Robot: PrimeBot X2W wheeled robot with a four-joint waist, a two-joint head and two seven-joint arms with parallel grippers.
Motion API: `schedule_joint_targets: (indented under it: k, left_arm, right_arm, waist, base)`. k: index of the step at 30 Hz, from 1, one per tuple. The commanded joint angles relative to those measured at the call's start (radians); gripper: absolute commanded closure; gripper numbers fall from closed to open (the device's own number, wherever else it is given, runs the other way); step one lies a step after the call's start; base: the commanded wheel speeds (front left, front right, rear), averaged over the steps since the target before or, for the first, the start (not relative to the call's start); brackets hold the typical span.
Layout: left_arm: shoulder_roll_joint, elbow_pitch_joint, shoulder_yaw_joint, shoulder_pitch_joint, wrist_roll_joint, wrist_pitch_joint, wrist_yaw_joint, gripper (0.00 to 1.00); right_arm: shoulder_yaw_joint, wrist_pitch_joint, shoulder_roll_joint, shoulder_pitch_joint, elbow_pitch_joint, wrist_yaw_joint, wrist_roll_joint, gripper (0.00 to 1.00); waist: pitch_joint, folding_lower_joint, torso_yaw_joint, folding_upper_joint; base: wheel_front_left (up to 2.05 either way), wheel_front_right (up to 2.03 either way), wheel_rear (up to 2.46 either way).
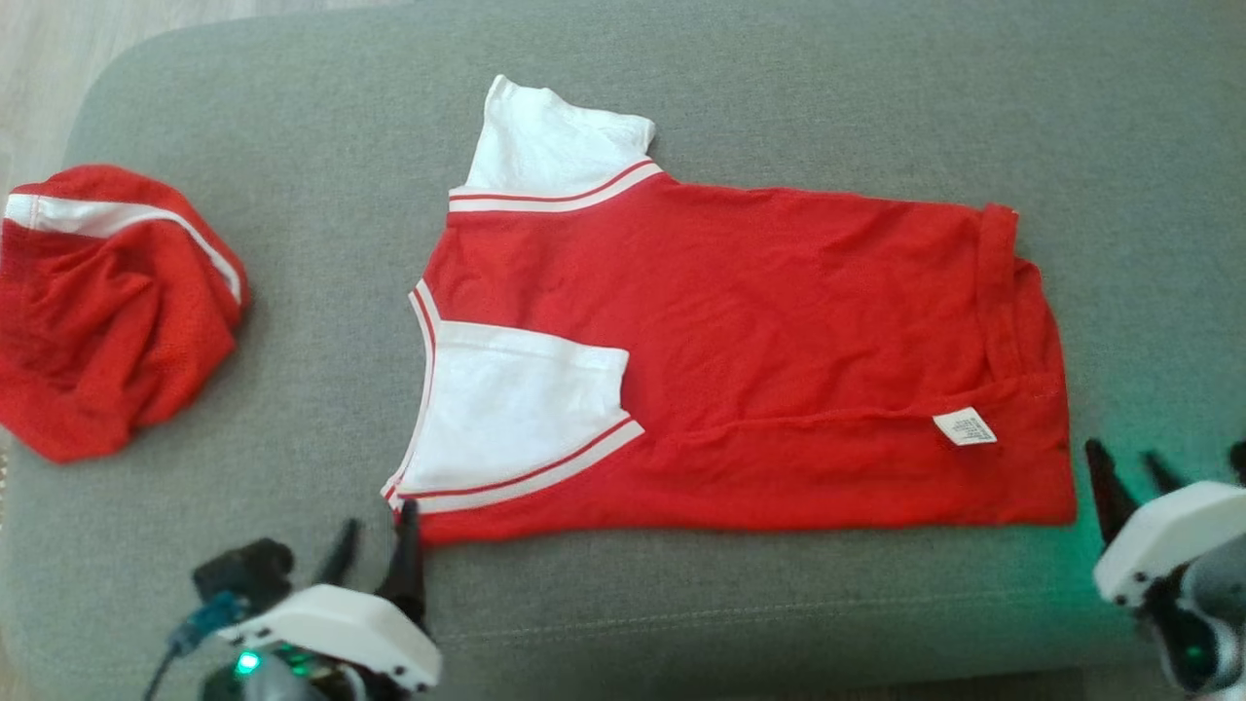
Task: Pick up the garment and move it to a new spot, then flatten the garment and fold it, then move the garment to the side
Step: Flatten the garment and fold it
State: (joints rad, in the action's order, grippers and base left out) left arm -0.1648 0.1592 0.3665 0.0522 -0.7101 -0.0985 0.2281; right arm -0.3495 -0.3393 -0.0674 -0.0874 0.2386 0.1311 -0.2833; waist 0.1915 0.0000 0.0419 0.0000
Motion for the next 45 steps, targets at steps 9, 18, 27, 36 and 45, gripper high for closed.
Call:
schedule_joint_targets:
  k: [9,18,27,36,45]
  left_arm:
    - [-0.192,-0.22,-0.059,-0.214,0.155,0.042,0.025,0.0]
    - [-0.278,-0.039,0.026,-0.757,0.167,0.277,-0.216,0.0]
    - [-0.286,0.304,0.081,-1.11,0.199,0.384,-0.317,0.0]
    - [-0.334,0.549,0.156,-1.245,0.295,0.417,-0.328,0.0]
    - [-0.333,0.668,0.174,-1.294,0.291,0.374,-0.342,0.0]
  right_arm:
    - [0.047,0.027,-0.004,-0.02,-0.183,0.0,0.079,0.0]
    - [0.155,0.02,0.007,-0.076,-0.292,0.0,0.078,0.0]
    - [0.198,0.069,0.011,-0.153,-0.276,0.0,0.062,0.0]
    - [0.236,0.134,0.015,-0.205,-0.212,0.0,0.031,0.0]
    - [0.251,0.172,0.016,-0.238,-0.15,0.0,0.024,0.0]
  waist:
    - [0.039,0.0,-0.013,0.0]
    - [0.179,0.0,-0.077,0.0]
    - [0.34,0.0,-0.177,0.0]
    - [0.399,0.0,-0.238,0.0]
    - [0.415,0.0,-0.264,0.0]
  base:
    - [0.0,0.0,0.0]
    - [0.0,0.0,0.0]
    - [0.0,0.0,0.0]
    - [0.0,0.0,0.0]
    - [0.0,0.0,0.0]
